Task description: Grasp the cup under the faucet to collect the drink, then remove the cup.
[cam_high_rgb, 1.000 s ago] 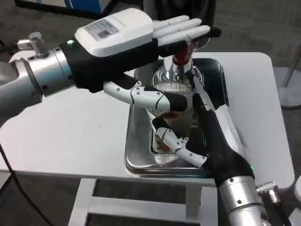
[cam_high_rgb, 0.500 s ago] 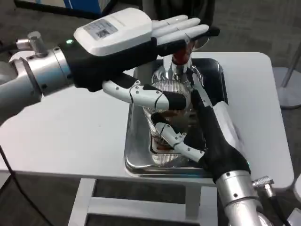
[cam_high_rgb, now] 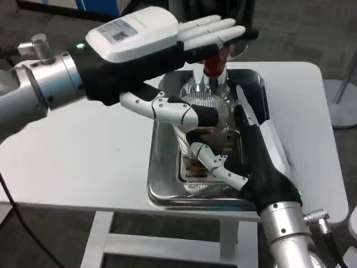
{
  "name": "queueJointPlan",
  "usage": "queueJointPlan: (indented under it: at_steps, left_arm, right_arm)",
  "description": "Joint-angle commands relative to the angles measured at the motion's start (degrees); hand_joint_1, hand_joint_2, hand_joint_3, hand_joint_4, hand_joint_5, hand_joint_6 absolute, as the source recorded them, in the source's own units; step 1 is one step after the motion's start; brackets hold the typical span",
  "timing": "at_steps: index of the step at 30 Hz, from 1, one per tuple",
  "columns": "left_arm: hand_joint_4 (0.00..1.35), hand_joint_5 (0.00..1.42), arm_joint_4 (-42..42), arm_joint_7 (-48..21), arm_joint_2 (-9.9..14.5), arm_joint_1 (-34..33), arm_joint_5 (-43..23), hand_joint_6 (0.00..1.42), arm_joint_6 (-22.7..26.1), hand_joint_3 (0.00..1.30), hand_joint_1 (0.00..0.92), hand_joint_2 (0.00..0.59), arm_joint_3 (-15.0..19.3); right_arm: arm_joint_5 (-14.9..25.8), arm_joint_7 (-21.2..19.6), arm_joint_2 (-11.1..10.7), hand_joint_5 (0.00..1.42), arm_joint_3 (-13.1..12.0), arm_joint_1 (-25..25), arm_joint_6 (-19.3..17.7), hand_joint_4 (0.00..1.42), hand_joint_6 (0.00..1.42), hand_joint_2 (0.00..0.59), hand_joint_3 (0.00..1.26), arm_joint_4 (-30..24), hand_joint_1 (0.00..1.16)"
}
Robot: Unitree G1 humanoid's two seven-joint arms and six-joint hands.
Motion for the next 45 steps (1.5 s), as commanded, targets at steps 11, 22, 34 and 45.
queueJointPlan:
  at_steps: [11, 22, 34, 45]
  left_arm:
    - [0.0, 0.0, 1.7, -2.6, 0.9, 2.8, 6.0, 0.17, -0.4, 0.07, 0.0, 0.157, -2.9]
    - [0.0, 0.0, 0.1, -2.6, 1.5, 3.2, 7.0, 0.17, -0.8, 0.08, 0.0, 0.156, -3.2]
    - [0.0, 0.0, -0.9, -2.8, 1.8, 3.5, 7.5, 0.17, -1.0, 0.08, 0.0, 0.155, -3.3]
    - [0.0, 0.0, -1.0, -3.0, 1.7, 3.6, 7.4, 0.17, -0.9, 0.08, 0.0, 0.155, -3.3]
  right_arm:
    - [0.5, -1.3, 0.5, 0.0, -0.3, 0.3, -1.9, 0.0, 0.16, 0.297, 0.0, 0.3, 0.49]
    - [0.5, -1.2, 0.4, 0.0, -0.3, 1.1, -1.7, 0.0, 0.16, 0.294, 0.0, -1.1, 0.48]
    - [1.2, -0.8, -0.2, 0.0, -0.9, 1.5, -2.2, 0.0, 0.16, 0.301, 0.0, -1.5, 0.47]
    - [1.3, -0.9, -0.1, 0.0, -0.8, 1.6, -2.0, 0.0, 0.16, 0.302, 0.0, -1.5, 0.46]
